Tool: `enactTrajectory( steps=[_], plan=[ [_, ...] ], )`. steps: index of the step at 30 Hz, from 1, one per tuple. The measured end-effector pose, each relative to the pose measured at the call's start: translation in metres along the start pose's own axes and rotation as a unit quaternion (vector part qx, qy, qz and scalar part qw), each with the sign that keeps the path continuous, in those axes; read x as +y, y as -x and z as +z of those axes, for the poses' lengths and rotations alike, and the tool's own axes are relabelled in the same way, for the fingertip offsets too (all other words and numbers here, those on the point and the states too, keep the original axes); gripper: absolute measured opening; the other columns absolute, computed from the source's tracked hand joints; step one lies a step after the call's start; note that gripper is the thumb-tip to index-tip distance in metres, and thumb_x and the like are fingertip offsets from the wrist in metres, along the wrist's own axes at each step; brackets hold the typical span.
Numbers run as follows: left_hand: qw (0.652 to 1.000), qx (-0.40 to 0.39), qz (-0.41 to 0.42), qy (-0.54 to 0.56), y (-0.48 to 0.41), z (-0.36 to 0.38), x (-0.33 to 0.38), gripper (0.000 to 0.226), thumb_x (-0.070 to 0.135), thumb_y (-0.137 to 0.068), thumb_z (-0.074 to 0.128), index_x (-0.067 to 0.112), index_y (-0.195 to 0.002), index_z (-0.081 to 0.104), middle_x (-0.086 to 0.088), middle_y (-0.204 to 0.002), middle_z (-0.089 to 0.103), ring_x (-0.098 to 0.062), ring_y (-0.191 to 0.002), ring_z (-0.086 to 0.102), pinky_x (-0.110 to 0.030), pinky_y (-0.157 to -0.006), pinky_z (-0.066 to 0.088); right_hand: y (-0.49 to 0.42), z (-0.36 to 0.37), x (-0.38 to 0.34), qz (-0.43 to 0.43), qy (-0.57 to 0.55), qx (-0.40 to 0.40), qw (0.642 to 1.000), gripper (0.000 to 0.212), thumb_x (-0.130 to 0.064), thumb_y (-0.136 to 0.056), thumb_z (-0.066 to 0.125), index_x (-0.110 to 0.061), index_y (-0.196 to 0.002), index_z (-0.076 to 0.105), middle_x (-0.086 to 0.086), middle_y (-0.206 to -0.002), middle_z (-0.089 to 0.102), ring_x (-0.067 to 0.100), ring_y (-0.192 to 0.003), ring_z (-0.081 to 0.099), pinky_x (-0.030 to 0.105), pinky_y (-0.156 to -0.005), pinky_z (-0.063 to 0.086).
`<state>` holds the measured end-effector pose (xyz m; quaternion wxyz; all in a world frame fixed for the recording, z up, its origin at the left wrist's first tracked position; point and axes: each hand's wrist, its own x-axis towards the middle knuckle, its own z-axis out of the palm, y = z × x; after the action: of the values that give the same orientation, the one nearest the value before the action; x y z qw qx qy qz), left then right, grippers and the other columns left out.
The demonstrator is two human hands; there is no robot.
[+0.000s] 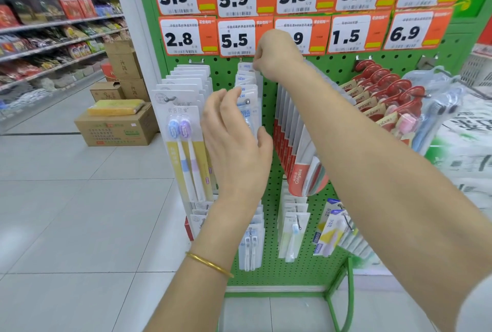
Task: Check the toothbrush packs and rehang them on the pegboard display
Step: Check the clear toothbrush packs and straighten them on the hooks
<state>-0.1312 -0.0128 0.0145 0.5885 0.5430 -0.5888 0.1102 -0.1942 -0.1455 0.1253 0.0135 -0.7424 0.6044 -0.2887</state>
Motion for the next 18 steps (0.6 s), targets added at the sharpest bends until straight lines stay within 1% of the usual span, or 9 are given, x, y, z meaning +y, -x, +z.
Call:
enactTrajectory(
  steps=[2,3,5,6,8,12,13,15,18],
  plan=[
    [1.000,0.003,-0.002,0.005,0.001,0.000,0.001,0.061,0.000,-0.073,0.066,0.000,-0.130,0.045,-0.019,-0.134,0.041,-0.031,-0.127,0.039,-0.043,-0.105,0.036,0.004,-0.004,0.000,0.008,0.012,-0.001,1.000,0.010,0.000,-0.088,0.055,-0.006,-0.086,0.062,0.006,-0.081,0.054,0.022,-0.077,0.054,0.026,-0.066,0.042],
    [1.000,0.005,-0.001,0.007,0.001,0.000,0.002,0.060,0.000,-0.073,0.066,0.001,-0.130,0.045,-0.019,-0.134,0.041,-0.031,-0.127,0.039,-0.043,-0.105,0.036,0.006,-0.007,0.001,0.014,0.017,-0.001,1.000,0.013,0.001,-0.088,0.054,-0.006,-0.077,0.057,0.005,-0.075,0.051,0.021,-0.072,0.052,0.027,-0.063,0.040],
    [1.000,0.013,0.001,0.011,0.002,0.000,0.004,0.059,-0.001,-0.072,0.066,0.001,-0.129,0.047,-0.019,-0.134,0.041,-0.031,-0.128,0.038,-0.043,-0.106,0.036,0.014,-0.013,0.003,0.030,0.024,-0.003,0.999,0.032,0.005,-0.088,0.050,-0.009,-0.062,0.039,0.002,-0.064,0.038,0.018,-0.058,0.042,0.025,-0.051,0.033],
    [1.000,0.018,0.003,0.011,0.002,0.000,0.005,0.059,-0.001,-0.072,0.066,0.001,-0.128,0.047,-0.019,-0.134,0.041,-0.031,-0.127,0.039,-0.042,-0.106,0.036,0.019,-0.016,0.004,0.034,0.026,0.000,0.999,0.036,0.006,-0.088,0.047,-0.011,-0.060,0.033,0.002,-0.063,0.033,0.015,-0.054,0.035,0.024,-0.047,0.028],
    [0.999,0.030,0.005,0.012,0.004,0.000,0.006,0.058,-0.001,-0.071,0.066,0.001,-0.126,0.050,-0.019,-0.132,0.043,-0.028,-0.126,0.039,-0.040,-0.105,0.036,0.030,-0.021,0.005,0.037,0.031,0.010,0.999,0.039,0.007,-0.087,0.046,-0.014,-0.060,0.028,0.001,-0.063,0.029,0.014,-0.052,0.028,0.024,-0.045,0.022],
    [0.998,0.051,0.022,0.038,0.011,-0.003,0.012,0.052,-0.001,-0.070,0.064,0.001,-0.120,0.054,-0.018,-0.123,0.048,-0.024,-0.118,0.041,-0.036,-0.102,0.037,0.050,-0.027,0.005,0.035,0.048,0.039,0.997,0.039,-0.003,-0.089,0.052,-0.014,-0.061,0.029,-0.001,-0.063,0.031,0.018,-0.054,0.034,0.026,-0.048,0.025],
    [0.997,0.054,0.026,0.046,0.014,-0.003,0.013,0.049,-0.002,-0.070,0.064,0.001,-0.119,0.055,-0.017,-0.121,0.048,-0.024,-0.116,0.043,-0.037,-0.101,0.038,0.056,-0.028,0.005,0.032,0.051,0.050,0.997,0.039,-0.006,-0.089,0.053,-0.014,-0.060,0.028,-0.001,-0.062,0.031,0.019,-0.054,0.034,0.026,-0.049,0.026],
    [0.996,0.050,0.029,0.067,0.020,-0.002,0.014,0.045,-0.002,-0.072,0.063,0.003,-0.117,0.056,-0.012,-0.118,0.047,-0.027,-0.114,0.047,-0.042,-0.099,0.042,0.072,-0.030,0.005,0.027,0.048,0.079,0.995,0.041,-0.009,-0.087,0.054,-0.014,-0.057,0.027,0.000,-0.058,0.027,0.017,-0.049,0.027,0.025,-0.046,0.021],
    [0.991,0.020,0.011,0.131,0.029,0.000,0.015,0.041,-0.001,-0.077,0.060,0.005,-0.117,0.054,-0.001,-0.117,0.039,-0.030,-0.110,0.050,-0.048,-0.092,0.045,0.096,-0.033,0.009,0.019,0.026,0.115,0.993,0.043,-0.015,-0.087,0.054,-0.015,-0.055,0.024,0.001,-0.054,0.022,0.017,-0.045,0.021,0.027,-0.044,0.018]
  ],
)
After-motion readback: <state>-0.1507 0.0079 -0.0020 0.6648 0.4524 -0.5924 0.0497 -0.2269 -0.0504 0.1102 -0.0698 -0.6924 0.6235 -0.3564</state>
